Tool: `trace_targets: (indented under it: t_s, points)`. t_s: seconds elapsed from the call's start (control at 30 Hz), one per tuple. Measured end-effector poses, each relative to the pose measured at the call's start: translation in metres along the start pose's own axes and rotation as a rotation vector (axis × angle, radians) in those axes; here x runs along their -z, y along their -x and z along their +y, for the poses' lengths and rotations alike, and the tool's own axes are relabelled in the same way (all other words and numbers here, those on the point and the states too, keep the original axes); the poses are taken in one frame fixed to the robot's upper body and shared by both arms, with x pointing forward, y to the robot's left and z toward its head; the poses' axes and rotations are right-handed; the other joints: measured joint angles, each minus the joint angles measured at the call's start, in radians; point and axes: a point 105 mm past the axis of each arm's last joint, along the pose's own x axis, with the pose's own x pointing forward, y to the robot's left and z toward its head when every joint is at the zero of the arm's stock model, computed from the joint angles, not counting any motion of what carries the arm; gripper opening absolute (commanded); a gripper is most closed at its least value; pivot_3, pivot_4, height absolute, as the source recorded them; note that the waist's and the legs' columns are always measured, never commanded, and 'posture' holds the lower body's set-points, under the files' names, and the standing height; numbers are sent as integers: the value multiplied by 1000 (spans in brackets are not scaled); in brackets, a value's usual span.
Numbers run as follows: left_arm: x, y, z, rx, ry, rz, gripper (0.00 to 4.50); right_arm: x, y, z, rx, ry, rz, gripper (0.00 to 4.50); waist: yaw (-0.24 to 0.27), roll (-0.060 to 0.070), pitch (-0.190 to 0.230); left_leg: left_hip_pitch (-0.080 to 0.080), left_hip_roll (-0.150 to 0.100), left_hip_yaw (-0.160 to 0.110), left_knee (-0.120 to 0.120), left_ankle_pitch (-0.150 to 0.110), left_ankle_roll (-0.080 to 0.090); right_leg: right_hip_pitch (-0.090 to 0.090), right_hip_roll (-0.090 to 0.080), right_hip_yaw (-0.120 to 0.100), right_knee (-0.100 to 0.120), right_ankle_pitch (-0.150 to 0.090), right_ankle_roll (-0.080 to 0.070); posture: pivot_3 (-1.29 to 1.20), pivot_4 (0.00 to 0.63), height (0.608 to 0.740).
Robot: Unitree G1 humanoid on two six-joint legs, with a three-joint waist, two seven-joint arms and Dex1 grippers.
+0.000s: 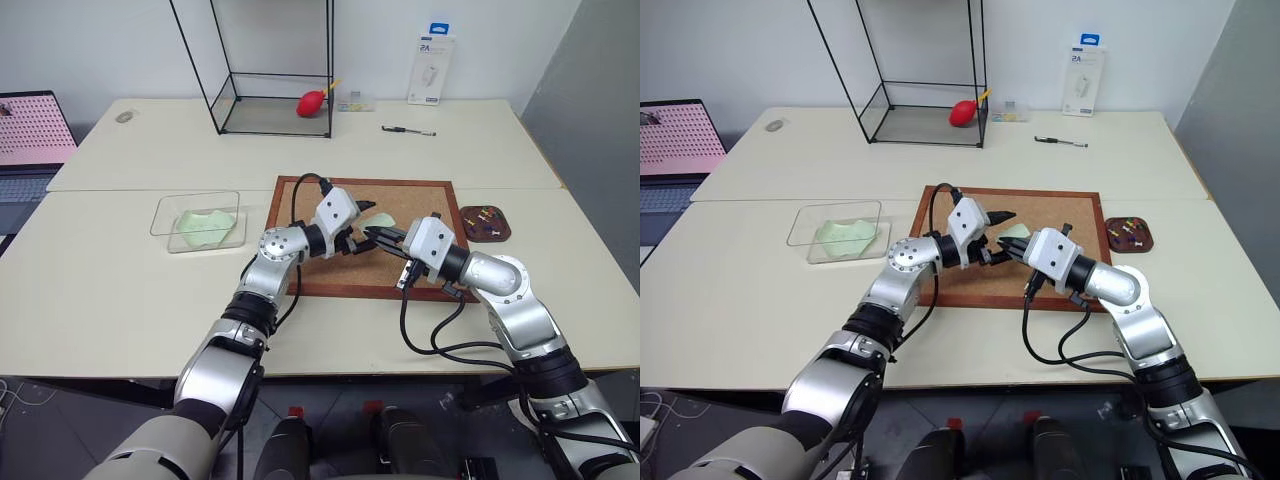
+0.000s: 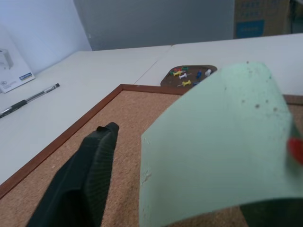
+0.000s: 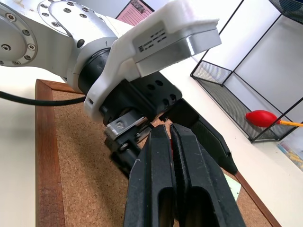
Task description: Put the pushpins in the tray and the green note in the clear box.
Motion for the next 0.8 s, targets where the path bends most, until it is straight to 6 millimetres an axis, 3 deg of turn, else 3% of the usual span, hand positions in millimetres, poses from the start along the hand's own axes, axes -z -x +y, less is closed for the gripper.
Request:
trace_targets:
  t_s: [0.1,0.43,0.8]
  points:
    - [0,-1,-3,33,72,-11,1967,-3,0,-1,8,0,-5,0,-1,0,0,0,0,0,0,0,0,0,0,0,0,0,0,0,150,740]
    - [3,2,-5,73,148,5,106,-1,1,-2,16,-22,4,0,-1,0,0,0,0,0,0,0,0,0,0,0,0,0,0,0,150,740]
    - [6,6,-8,90,175,23,44,-1,1,-2,18,-22,3,0,0,0,0,0,0,0,0,0,0,0,0,0,0,0,0,0,150,740]
